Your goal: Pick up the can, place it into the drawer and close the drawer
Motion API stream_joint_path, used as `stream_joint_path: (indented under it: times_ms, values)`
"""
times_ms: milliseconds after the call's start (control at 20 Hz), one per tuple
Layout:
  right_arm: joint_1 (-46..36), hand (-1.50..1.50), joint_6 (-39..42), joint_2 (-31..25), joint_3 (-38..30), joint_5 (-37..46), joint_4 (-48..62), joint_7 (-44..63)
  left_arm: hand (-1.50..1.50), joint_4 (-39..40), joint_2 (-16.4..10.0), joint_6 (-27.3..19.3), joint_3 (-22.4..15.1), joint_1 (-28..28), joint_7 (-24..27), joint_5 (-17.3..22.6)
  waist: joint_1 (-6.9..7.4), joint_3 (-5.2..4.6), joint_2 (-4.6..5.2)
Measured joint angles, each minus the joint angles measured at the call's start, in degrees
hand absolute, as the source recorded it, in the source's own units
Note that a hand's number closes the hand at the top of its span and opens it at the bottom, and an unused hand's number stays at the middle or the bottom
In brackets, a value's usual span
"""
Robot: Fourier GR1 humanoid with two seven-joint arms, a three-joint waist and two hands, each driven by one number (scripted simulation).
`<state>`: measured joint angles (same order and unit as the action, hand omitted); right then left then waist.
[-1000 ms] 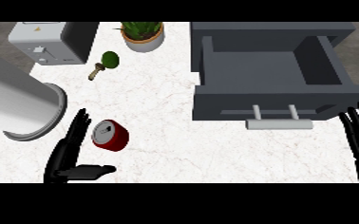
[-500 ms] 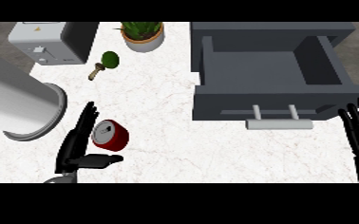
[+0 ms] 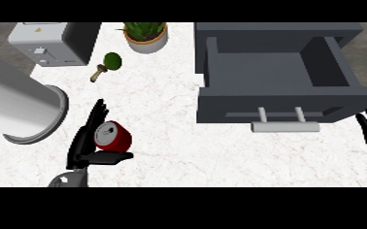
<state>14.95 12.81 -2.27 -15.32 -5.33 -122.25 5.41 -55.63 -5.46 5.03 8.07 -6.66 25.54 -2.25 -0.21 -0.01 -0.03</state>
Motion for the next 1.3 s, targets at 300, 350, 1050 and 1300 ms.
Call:
stream_joint_path:
  times_ms: [300, 350, 1050, 1300]
  values:
    - [-0.7, -1.50, 0.3, 0.2, -0.3, -0.5, 1.0, -0.4, -1.50, 1.7, 0.5, 0.0, -1.2, -2.3, 0.4, -0.4, -0.01, 0.00, 0.01]
    - [-1.1, -1.50, 0.1, 0.3, -0.1, -0.1, 1.2, -0.3, -1.50, 0.9, 0.9, -0.2, -1.8, -1.8, 0.1, -0.5, 0.01, 0.01, 0.01]
    - [2.3, -1.50, -1.7, 1.3, 2.5, 0.5, -1.0, -1.8, 1.50, -3.0, 3.1, 3.1, -3.7, -3.0, -2.2, 2.9, 0.04, 0.00, -0.02]
    - [2.6, -1.50, -1.0, 1.5, 1.9, -0.1, -1.4, -2.1, 1.50, -3.1, 2.7, 0.0, -0.4, -4.2, -2.4, 4.7, -0.01, 0.01, 0.01]
